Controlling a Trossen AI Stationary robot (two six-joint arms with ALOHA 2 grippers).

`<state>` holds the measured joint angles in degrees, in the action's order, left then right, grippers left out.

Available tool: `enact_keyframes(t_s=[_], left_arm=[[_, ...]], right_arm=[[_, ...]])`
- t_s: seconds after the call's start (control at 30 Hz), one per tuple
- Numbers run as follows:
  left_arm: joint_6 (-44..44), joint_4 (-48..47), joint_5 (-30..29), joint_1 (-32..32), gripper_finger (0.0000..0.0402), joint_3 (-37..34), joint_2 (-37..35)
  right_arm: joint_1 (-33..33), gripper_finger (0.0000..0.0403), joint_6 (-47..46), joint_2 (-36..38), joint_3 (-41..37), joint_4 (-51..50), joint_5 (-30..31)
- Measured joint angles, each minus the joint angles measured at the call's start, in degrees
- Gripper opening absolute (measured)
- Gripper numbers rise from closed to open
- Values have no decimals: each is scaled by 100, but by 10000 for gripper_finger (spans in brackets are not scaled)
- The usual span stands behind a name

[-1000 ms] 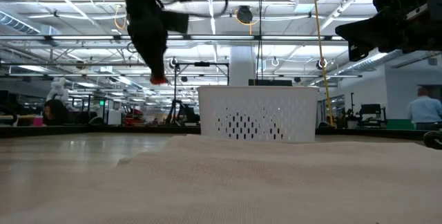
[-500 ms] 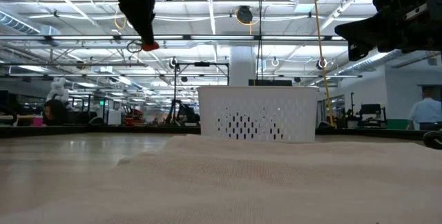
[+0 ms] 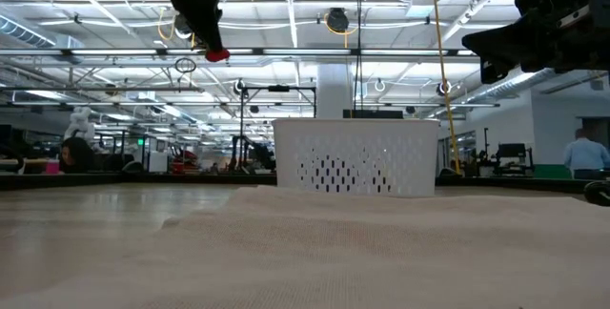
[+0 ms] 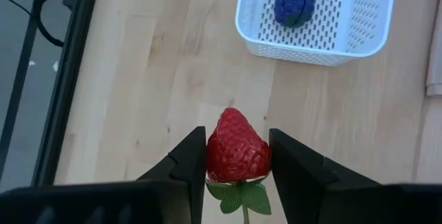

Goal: Pick and placing Produce into tupperware
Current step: Put the strawberry into the white bin

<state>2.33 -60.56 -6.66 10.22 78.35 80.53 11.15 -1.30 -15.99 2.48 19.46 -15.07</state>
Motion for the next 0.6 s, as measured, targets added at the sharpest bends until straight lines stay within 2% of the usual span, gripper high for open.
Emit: enact_keyframes(t_s=[0.47, 0.6], left_arm=[[-282, 280, -218, -2, 129, -2, 0], [-398, 425, 84, 0, 129, -2, 132]], right_arm=[[0, 0, 25, 0, -2, -2, 0], [0, 0, 46, 0, -1, 0, 0]])
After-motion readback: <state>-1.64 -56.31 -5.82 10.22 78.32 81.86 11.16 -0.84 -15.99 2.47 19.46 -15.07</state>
